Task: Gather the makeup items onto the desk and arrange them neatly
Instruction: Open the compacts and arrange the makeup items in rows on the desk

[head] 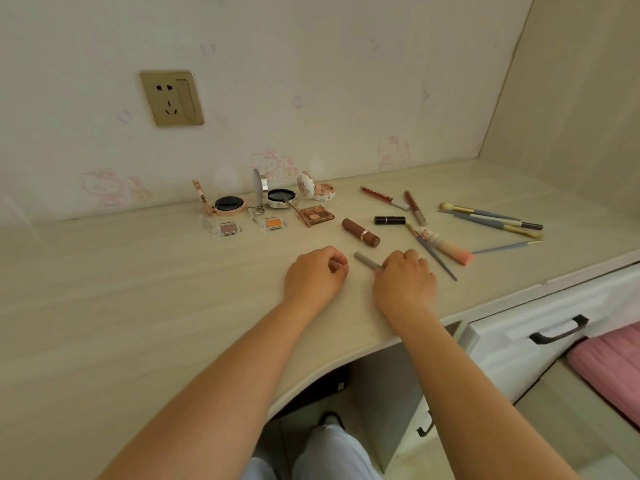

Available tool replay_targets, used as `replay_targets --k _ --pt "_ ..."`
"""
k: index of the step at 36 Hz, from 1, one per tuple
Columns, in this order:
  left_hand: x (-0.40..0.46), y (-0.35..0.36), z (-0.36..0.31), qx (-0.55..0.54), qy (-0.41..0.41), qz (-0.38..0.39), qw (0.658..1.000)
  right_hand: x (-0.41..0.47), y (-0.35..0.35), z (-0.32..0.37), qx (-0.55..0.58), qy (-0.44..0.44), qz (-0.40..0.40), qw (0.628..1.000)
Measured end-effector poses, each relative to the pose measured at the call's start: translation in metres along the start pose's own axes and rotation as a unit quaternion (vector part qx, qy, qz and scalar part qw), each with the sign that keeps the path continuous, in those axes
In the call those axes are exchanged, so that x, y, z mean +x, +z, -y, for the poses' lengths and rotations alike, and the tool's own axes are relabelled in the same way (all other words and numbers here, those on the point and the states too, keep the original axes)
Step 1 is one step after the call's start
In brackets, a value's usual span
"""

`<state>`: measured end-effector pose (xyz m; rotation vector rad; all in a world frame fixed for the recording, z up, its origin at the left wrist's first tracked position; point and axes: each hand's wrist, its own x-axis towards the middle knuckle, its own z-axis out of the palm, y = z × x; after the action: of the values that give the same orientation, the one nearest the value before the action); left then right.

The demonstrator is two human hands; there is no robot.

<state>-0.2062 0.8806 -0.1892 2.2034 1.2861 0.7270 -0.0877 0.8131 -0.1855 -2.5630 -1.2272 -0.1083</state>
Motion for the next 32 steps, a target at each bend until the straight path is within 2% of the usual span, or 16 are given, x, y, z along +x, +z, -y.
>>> replay_targets --k 3,6,9,11,13,15,17,20,22,23,24,26,27,28,29,32 --pt "-0.007 -0.004 0.002 -0.019 -0.008 -0.016 1.000 -0.006 -0.001 0.007 0.035 -0.022 0.007 0.999" --pt "-0.014 -0.011 0.007 -0.039 -0.007 -0.034 0.999 -0.009 -0.007 0.019 0.149 -0.021 0.021 0.988" --pt "-0.021 -0.023 0.012 -0.079 -0.005 -0.041 0.996 -0.009 -0.012 0.039 0.348 0.002 0.068 0.935" --pt "-0.027 -0.032 0.019 -0.122 -0.015 -0.047 0.991 -0.011 -0.015 0.054 0.524 0.055 0.139 0.839" --pt "-0.031 -0.041 0.026 -0.163 -0.031 -0.058 0.984 -0.013 -0.018 0.071 0.685 0.100 0.202 0.692" --pt "-0.034 -0.050 0.035 -0.166 -0.042 -0.069 0.983 -0.016 -0.017 0.089 0.785 0.130 0.249 0.552" --pt "-0.036 -0.060 0.044 -0.163 -0.055 -0.080 0.982 -0.018 -0.012 0.108 0.817 0.139 0.290 0.479" --pt "-0.040 -0.072 0.057 -0.138 -0.063 -0.083 0.985 -0.022 -0.006 0.138 0.831 0.149 0.313 0.435" --pt "-0.041 -0.082 0.066 -0.080 -0.061 -0.092 0.991 -0.022 -0.003 0.157 0.834 0.143 0.304 0.438" --pt "-0.041 -0.088 0.071 -0.056 -0.061 -0.100 0.992 -0.022 0.000 0.165 0.822 0.124 0.298 0.470" --pt "-0.041 -0.094 0.077 -0.030 -0.061 -0.108 0.992 -0.022 0.004 0.171 0.787 0.092 0.287 0.538" --pt "-0.045 -0.105 0.092 0.047 -0.056 -0.123 0.990 -0.023 0.015 0.173 0.666 0.010 0.240 0.706" --pt "-0.047 -0.109 0.100 0.087 -0.052 -0.124 0.987 -0.023 0.021 0.171 0.630 -0.018 0.210 0.748" --pt "-0.049 -0.112 0.107 0.109 -0.047 -0.124 0.985 -0.022 0.026 0.169 0.628 -0.027 0.190 0.754" --pt "-0.050 -0.115 0.111 0.111 -0.041 -0.125 0.985 -0.020 0.030 0.165 0.653 -0.023 0.187 0.733" --pt "-0.050 -0.116 0.114 0.109 -0.027 -0.123 0.986 -0.015 0.034 0.159 0.757 0.011 0.227 0.612"
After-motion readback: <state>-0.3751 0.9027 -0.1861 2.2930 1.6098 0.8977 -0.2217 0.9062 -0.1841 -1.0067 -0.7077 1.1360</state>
